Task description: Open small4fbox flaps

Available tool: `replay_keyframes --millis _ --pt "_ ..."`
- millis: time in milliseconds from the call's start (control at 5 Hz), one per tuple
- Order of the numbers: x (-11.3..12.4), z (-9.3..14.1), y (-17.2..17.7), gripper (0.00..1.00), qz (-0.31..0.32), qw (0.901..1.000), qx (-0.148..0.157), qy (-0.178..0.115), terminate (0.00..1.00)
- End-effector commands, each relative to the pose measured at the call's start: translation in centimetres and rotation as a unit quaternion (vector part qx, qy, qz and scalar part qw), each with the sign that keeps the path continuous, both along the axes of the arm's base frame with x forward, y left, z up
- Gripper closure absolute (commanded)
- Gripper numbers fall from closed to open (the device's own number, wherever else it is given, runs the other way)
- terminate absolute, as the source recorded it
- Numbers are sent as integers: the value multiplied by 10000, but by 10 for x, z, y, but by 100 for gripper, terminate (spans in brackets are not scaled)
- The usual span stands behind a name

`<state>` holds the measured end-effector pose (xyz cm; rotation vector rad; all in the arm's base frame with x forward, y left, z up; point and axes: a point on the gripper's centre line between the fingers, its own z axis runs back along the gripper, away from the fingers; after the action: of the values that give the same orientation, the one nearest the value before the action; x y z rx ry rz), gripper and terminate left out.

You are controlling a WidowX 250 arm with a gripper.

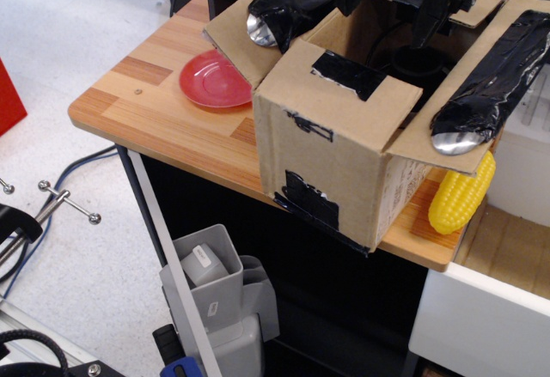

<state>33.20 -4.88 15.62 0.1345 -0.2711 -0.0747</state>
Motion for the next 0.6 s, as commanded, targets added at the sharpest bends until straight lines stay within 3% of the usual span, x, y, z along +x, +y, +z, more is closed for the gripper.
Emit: replay_keyframes --millis 0,400 --pt "0 0 0 0 0 10000 0 0 0" --pt "10 -11 10 0 -174 9995 -252 -87 0"
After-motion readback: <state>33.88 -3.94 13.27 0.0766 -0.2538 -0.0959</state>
